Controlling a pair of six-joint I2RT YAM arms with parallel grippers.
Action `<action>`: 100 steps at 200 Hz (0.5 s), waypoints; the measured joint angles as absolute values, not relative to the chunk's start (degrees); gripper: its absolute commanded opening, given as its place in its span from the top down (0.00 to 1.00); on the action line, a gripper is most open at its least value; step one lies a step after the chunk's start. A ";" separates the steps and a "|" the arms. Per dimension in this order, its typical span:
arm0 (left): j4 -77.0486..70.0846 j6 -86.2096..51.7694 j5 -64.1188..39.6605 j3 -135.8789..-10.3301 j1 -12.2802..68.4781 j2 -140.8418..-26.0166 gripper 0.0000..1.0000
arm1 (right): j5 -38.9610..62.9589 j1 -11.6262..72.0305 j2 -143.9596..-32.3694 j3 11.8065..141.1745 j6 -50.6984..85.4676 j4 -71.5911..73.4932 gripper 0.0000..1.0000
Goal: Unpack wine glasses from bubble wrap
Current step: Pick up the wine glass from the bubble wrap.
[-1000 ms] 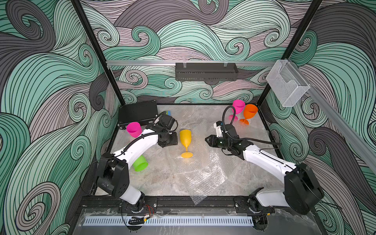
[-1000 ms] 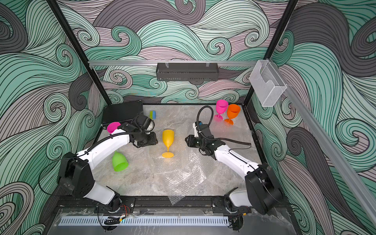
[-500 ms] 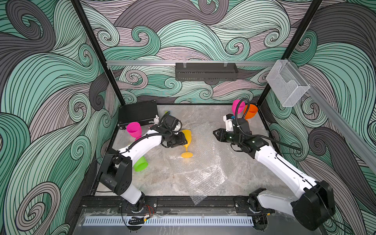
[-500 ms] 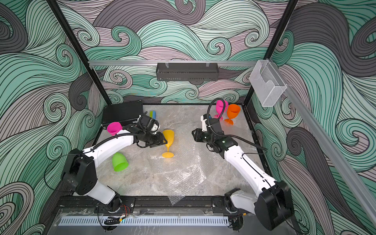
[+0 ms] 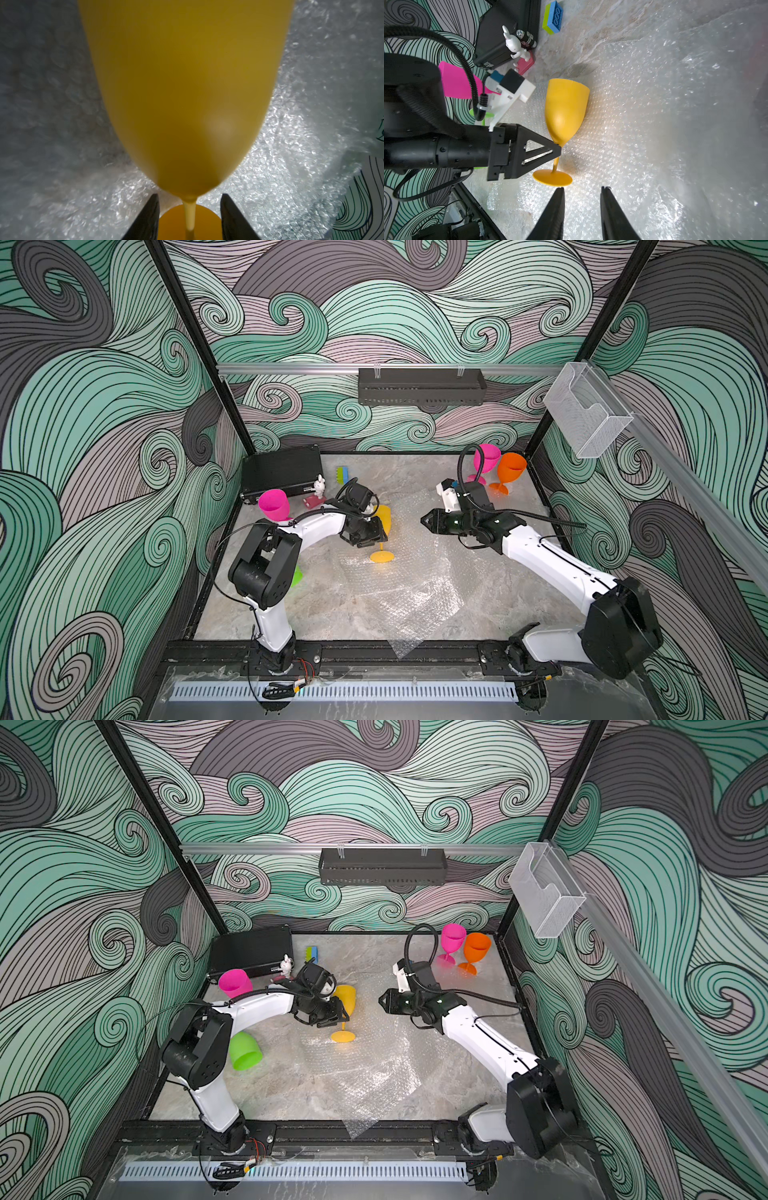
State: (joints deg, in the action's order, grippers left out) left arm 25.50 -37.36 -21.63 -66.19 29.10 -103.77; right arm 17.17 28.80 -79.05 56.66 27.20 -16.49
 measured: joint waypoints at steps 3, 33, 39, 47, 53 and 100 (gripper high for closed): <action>25.41 -37.36 -21.67 -66.19 29.12 -104.05 0.57 | 17.23 28.86 -79.18 56.80 27.20 -16.47 0.68; 24.23 -37.30 -22.20 -66.22 29.56 -106.50 0.65 | 18.11 29.30 -80.68 57.30 27.22 -15.64 0.68; 23.81 -37.21 -22.35 -66.22 29.69 -106.65 0.67 | 18.20 29.30 -80.90 57.30 27.22 -15.53 0.68; 23.31 -37.04 -22.46 -66.22 29.80 -106.67 0.70 | 18.33 29.30 -81.19 57.30 27.24 -15.44 0.68; 23.07 -36.99 -22.55 -66.22 29.82 -106.72 0.72 | 18.44 29.30 -81.36 57.30 27.24 -15.35 0.68; 22.00 -36.23 -23.22 -65.58 30.20 -106.72 0.94 | 19.70 29.30 -83.35 58.19 27.29 -14.76 0.68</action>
State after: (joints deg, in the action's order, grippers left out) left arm 22.00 -36.23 -23.22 -65.58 30.20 -106.72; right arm 19.70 29.30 -83.35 58.19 27.29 -14.76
